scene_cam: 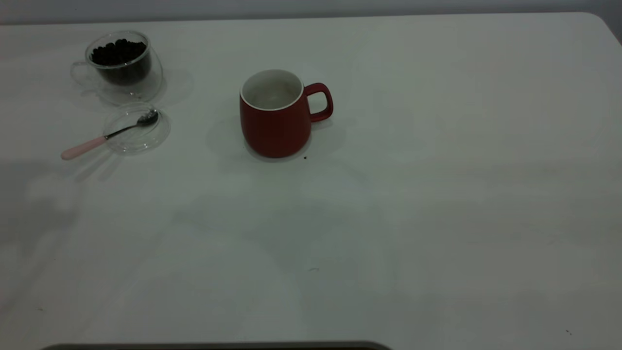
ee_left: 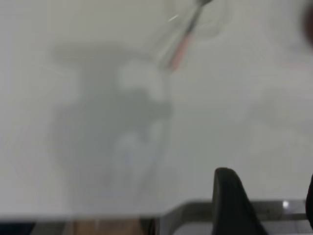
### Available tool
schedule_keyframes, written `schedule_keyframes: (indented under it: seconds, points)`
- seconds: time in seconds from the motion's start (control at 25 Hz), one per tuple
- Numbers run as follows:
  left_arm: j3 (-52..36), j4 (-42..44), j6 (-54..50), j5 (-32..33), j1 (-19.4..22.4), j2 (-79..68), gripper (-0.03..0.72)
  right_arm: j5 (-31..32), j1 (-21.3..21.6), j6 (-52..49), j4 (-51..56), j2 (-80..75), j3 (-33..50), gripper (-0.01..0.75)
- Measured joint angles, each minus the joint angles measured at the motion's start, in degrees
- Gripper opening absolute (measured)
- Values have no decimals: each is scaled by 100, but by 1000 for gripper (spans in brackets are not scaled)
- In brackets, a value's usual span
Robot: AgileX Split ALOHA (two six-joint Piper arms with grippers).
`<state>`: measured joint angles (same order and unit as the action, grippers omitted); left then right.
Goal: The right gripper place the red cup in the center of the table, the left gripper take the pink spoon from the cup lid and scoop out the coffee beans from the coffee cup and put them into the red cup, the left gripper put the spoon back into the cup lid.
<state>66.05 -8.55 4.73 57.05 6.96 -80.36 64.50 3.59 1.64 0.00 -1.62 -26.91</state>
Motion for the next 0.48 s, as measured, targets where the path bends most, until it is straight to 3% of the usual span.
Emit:
schedule_keyframes:
  seconds: [0.2, 0.48]
  points:
    - [-4, 815, -1082, 991, 0, 672, 426, 0, 0, 0, 0, 0, 0, 588]
    - [-166, 1010, -1404, 997, 0, 1489, 426, 0, 0, 0, 0, 0, 0, 588]
